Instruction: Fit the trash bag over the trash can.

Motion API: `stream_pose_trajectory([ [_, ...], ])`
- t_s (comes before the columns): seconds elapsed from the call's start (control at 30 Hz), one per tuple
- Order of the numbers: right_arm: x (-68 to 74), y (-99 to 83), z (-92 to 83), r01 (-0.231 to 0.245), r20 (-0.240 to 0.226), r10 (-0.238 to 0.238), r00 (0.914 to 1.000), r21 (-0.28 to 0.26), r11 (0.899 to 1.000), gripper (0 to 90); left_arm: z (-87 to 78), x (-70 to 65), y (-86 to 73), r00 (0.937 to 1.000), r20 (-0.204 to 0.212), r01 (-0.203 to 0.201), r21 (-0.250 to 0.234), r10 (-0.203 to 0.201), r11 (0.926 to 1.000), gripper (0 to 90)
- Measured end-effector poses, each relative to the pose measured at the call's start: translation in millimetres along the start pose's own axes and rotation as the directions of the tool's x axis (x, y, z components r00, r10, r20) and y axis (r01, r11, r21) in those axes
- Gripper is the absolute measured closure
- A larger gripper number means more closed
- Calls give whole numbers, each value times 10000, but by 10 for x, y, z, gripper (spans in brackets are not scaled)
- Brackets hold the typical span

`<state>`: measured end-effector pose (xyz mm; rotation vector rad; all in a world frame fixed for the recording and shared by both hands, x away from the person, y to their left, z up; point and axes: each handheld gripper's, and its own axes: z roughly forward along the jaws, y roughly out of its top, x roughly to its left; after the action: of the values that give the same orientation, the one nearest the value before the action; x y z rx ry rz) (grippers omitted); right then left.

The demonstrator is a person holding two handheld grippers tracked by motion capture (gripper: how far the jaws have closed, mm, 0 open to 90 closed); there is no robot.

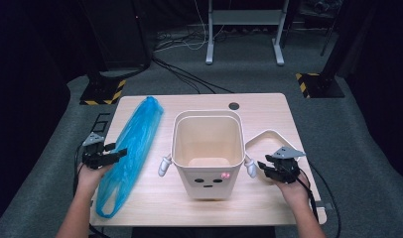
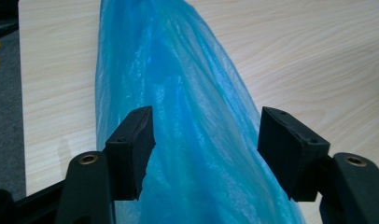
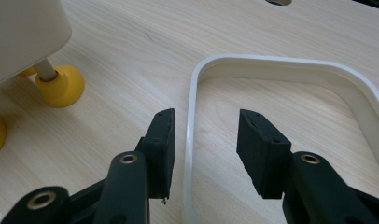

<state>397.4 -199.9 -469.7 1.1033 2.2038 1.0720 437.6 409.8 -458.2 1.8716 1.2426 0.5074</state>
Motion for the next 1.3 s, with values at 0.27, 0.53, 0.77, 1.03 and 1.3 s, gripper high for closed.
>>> stream_pose_trajectory([
  [0.27, 5, -2, 9, -7, -21, 8, 10000, 48, 10000, 561, 56, 113, -48, 9992, -376, 139, 216, -131, 9997, 371],
  [0.53, -1, -2, 2, -18, -20, 18, 10000, -2, 10000, 561, 117, 200, -123, 9983, -476, 376, 569, -349, 9977, 356],
  [0.77, -3, -6, 8, -23, -56, 23, 10000, 26, 10000, 562, 180, 233, -153, 9975, -544, 503, 945, -453, 9943, 363],
  [1.03, -6, -10, 10, -59, -76, 60, 10000, 70, 10000, 563, 256, 226, -170, 9963, -749, 523, 1345, -425, 9895, 471],
  [1.3, -10, -12, 10, -77, -88, 78, 9999, 60, 10000, 564, 279, 219, -177, 9978, -626, 301, 1578, -204, 9870, 610],
])
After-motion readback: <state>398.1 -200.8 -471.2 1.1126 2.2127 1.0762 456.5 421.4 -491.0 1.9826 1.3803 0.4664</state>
